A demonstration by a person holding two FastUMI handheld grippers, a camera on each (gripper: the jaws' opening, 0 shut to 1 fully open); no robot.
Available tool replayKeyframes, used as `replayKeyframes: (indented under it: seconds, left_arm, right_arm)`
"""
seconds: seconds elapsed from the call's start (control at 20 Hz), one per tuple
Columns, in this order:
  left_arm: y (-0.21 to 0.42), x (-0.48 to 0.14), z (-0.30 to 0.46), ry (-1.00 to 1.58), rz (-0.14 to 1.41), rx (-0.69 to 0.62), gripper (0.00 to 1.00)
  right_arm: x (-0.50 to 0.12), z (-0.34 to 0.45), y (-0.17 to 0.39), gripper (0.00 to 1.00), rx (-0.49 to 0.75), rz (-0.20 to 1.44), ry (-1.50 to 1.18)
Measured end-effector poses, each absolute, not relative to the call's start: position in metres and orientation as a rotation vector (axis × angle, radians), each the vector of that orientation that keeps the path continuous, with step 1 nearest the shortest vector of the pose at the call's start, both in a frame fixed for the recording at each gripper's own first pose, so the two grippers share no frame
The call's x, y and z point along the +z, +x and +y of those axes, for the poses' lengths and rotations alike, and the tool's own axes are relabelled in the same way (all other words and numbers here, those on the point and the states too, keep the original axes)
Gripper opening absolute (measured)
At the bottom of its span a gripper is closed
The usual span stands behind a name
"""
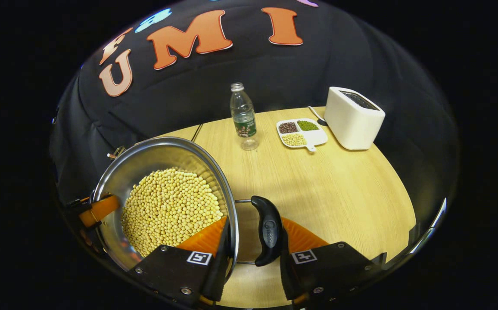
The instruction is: First push the handle of the pot to place it horizontally, then grasp the pot with both hands and set it on the induction cooktop.
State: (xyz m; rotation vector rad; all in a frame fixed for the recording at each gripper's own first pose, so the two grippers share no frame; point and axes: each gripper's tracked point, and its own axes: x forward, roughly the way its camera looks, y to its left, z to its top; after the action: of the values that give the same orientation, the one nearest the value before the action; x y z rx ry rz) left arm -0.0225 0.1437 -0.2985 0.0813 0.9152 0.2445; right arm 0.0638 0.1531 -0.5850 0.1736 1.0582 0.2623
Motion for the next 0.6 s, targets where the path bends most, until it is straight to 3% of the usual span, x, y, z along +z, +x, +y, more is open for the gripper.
replayKeyframes:
  seconds: [0.6]
  left_arm:
    - [-0.016,-0.272,0.227,0.043,0.881,0.293,0.69]
  right_arm:
    - [-0.577,0.148,0.072,0.53,0.294,1.02,0.139]
